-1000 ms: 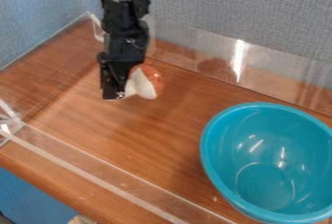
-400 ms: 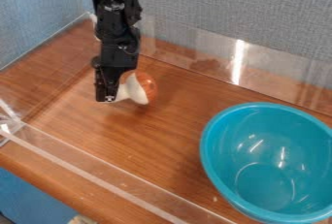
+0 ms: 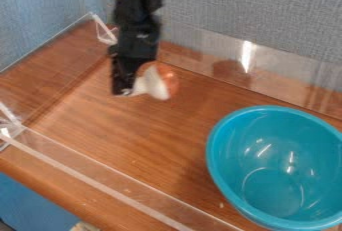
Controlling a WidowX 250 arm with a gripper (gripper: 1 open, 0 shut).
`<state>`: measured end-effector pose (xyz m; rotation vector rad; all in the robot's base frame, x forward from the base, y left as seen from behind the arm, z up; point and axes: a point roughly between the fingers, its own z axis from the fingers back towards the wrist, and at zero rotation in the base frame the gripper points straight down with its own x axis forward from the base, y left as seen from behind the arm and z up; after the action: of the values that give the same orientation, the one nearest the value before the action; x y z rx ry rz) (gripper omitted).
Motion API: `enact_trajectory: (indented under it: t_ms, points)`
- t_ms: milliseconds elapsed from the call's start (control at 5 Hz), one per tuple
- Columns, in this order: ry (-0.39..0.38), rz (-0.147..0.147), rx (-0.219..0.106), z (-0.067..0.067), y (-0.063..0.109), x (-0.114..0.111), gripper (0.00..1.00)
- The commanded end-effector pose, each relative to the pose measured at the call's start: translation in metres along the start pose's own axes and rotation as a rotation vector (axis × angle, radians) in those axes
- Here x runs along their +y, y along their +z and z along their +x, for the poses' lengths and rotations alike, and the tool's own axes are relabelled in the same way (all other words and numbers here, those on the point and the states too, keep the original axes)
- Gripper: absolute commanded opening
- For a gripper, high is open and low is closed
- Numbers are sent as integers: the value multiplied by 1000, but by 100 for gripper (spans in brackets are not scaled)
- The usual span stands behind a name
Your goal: Put the mushroom in the blue bowl
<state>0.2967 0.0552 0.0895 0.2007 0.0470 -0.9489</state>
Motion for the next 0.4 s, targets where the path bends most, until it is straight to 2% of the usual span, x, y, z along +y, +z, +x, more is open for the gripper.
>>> enact_trajectory:
  t_ms: [0, 200]
  points:
    - [-88, 96, -66, 36, 51, -14, 0]
    - [-193, 133, -106, 71, 84, -43, 0]
